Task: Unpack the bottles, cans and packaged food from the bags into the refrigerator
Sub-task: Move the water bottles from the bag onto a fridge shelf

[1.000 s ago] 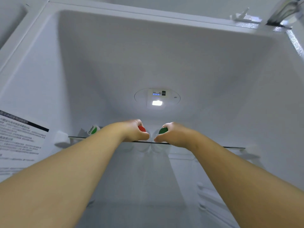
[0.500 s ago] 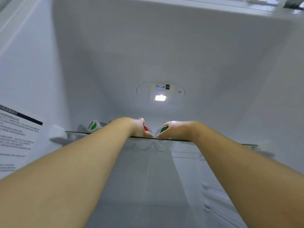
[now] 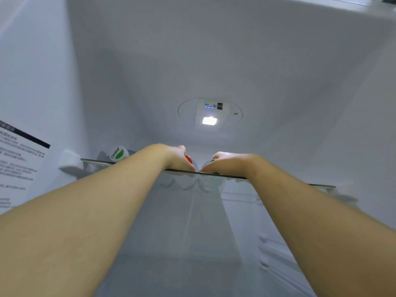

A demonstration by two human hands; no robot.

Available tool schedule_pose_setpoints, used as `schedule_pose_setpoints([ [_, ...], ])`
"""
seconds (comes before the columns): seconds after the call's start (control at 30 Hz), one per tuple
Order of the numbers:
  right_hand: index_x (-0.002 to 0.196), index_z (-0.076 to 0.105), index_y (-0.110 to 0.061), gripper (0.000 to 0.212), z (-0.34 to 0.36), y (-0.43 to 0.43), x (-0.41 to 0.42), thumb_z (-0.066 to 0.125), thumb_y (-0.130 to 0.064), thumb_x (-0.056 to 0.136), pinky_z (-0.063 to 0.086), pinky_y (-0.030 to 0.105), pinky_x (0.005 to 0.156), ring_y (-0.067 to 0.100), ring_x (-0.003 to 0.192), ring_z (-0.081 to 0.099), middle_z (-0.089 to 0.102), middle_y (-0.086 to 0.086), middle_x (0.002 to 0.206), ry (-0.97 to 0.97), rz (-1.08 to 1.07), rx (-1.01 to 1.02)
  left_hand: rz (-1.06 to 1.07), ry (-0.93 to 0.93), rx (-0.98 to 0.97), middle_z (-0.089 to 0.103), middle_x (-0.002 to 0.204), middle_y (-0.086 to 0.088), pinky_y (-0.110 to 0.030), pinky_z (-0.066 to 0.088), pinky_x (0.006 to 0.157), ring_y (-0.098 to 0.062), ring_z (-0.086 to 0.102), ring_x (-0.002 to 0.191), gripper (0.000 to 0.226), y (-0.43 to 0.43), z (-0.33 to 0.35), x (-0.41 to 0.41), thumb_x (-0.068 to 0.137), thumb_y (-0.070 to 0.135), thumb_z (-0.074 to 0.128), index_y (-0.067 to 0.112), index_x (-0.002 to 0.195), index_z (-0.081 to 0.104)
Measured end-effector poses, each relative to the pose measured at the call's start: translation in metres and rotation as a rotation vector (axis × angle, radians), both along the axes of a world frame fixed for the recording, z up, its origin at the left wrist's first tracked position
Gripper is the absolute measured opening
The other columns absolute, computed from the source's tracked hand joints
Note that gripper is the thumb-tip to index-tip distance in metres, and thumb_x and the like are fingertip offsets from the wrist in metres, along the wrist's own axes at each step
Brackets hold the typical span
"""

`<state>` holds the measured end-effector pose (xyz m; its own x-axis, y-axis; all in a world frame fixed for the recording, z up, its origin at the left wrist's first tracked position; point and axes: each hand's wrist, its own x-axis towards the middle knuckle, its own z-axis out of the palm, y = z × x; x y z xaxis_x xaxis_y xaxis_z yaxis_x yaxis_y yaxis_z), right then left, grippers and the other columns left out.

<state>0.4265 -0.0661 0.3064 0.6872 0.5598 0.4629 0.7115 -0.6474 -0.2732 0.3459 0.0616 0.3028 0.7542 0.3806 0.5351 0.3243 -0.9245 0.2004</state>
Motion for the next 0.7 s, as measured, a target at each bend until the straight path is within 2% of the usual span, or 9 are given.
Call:
schedule_pose_setpoints([
  [0.07,0.138,0.033,-0.021,0.061,-0.002,-0.003,-0.002,0.055,-0.046,0.087,0.035,0.03,0.088,0.021,0.12,0.042,0.044,-0.001,0.129,0.009,0.04,0.097,-0.023,-0.025,0.016,0.05,0.104,-0.002,-0.03,0.04,0.083,-0.023,0.042,0.105,0.05,0.004,-0.001,0.001,0.084,0.049,0.055,0.027,0.126,0.04],
  [0.13,0.144,0.026,-0.024,0.065,-0.003,-0.003,-0.005,0.052,-0.044,0.088,0.035,0.033,0.096,0.024,0.126,0.039,0.037,0.002,0.142,-0.035,0.043,0.162,-0.033,-0.066,0.022,0.051,0.119,0.0,-0.036,0.039,0.095,-0.022,0.041,0.108,0.046,0.005,-0.001,0.002,0.081,0.048,0.055,0.032,0.121,0.041],
  [0.17,0.14,0.032,-0.025,0.059,-0.004,-0.002,-0.007,0.051,-0.044,0.088,0.038,0.034,0.096,0.023,0.12,0.042,0.04,0.002,0.14,-0.078,0.018,0.175,-0.03,-0.101,0.033,0.052,0.117,0.001,-0.036,0.037,0.096,-0.022,0.04,0.107,0.042,0.004,-0.002,0.0,0.081,0.046,0.053,0.034,0.119,0.041],
  [0.23,0.121,0.044,-0.025,0.04,-0.005,-0.002,-0.01,0.047,-0.045,0.086,0.042,0.036,0.093,0.022,0.107,0.048,0.045,0.002,0.128,-0.178,-0.065,0.176,-0.029,-0.189,0.082,0.055,0.112,0.004,-0.035,0.032,0.087,-0.021,0.042,0.104,0.035,0.002,-0.003,-0.003,0.083,0.042,0.05,0.034,0.115,0.042],
  [0.3,0.108,0.046,-0.024,0.03,-0.007,-0.005,-0.015,0.045,-0.043,0.086,0.043,0.036,0.089,0.023,0.103,0.05,0.045,0.001,0.119,-0.235,-0.115,0.19,-0.033,-0.266,0.127,0.057,0.111,0.004,-0.035,0.029,0.082,-0.021,0.044,0.102,0.032,0.0,-0.004,-0.006,0.085,0.041,0.047,0.031,0.115,0.044],
  [0.37,0.104,0.044,-0.022,0.026,-0.011,-0.01,-0.02,0.044,-0.04,0.086,0.043,0.035,0.086,0.024,0.102,0.051,0.044,0.003,0.117,-0.254,-0.123,0.227,-0.024,-0.323,0.142,0.057,0.109,0.001,-0.034,0.03,0.079,-0.023,0.046,0.099,0.029,-0.001,-0.006,-0.009,0.087,0.04,0.045,0.026,0.113,0.047],
  [0.47,0.106,0.045,-0.019,0.026,-0.018,-0.015,-0.025,0.046,-0.037,0.087,0.045,0.037,0.086,0.026,0.101,0.051,0.043,0.005,0.119,-0.245,-0.093,0.302,-0.007,-0.392,0.136,0.057,0.103,-0.004,-0.033,0.034,0.076,-0.026,0.048,0.094,0.023,0.0,-0.011,-0.013,0.089,0.035,0.044,0.02,0.104,0.05],
  [0.53,0.115,0.046,-0.016,0.034,-0.023,-0.017,-0.031,0.047,-0.035,0.088,0.047,0.038,0.086,0.026,0.102,0.051,0.044,0.007,0.122,-0.252,-0.068,0.334,-0.002,-0.422,0.138,0.056,0.102,-0.006,-0.033,0.036,0.076,-0.027,0.049,0.093,0.022,-0.001,-0.016,-0.018,0.089,0.033,0.043,0.017,0.101,0.052],
  [0.7,0.128,0.043,-0.014,0.044,-0.035,-0.024,-0.053,0.048,-0.031,0.089,0.048,0.039,0.089,0.027,0.104,0.052,0.045,0.01,0.126,-0.3,-0.056,0.359,0.043,-0.477,0.207,0.052,0.102,-0.004,-0.035,0.03,0.077,-0.025,0.042,0.095,0.023,-0.005,-0.029,-0.036,0.089,0.032,0.043,0.017,0.102,0.055],
])
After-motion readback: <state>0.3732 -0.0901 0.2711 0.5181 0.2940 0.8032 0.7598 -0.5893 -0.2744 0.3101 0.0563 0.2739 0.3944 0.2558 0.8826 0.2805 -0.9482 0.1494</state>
